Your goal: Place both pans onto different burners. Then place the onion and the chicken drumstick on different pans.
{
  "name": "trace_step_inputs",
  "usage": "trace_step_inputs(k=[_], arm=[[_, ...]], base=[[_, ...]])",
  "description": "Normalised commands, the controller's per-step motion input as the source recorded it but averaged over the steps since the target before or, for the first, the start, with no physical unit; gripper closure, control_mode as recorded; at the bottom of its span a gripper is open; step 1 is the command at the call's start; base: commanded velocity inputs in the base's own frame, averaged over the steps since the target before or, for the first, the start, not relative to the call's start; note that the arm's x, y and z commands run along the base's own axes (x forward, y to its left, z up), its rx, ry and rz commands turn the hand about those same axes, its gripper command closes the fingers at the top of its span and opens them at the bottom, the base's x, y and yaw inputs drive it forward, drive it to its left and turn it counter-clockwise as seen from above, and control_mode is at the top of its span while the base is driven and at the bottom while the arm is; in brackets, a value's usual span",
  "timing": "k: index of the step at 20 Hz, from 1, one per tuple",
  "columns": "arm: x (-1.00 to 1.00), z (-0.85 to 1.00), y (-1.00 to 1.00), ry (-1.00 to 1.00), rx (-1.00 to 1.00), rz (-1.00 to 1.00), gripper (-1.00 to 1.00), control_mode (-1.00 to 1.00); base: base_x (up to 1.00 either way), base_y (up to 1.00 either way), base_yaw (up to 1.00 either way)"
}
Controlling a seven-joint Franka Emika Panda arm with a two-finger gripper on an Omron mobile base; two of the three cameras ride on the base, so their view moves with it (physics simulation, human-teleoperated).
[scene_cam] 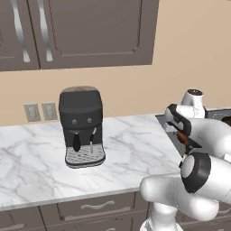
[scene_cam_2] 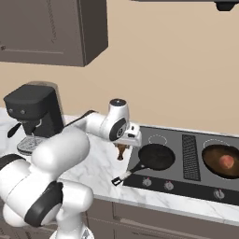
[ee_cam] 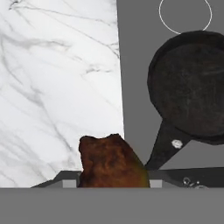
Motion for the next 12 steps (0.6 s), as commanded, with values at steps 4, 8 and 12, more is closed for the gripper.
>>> trace_step_inputs(k=[4,8,12], arm=[[0.30,0.00,-0.98,0.00,0.00,0.00,1.00,-1.00],[0.30,-0.04,-0.64,0.00,0.00,0.05,1.00,-1.00],[0.26,-0.36,-0.26,0.00,0.00,0.08,1.00,-1.00]], base=[[0.00,0.00,0.00],[0.00,0.00,0.00],[0.00,0.00,0.00]])
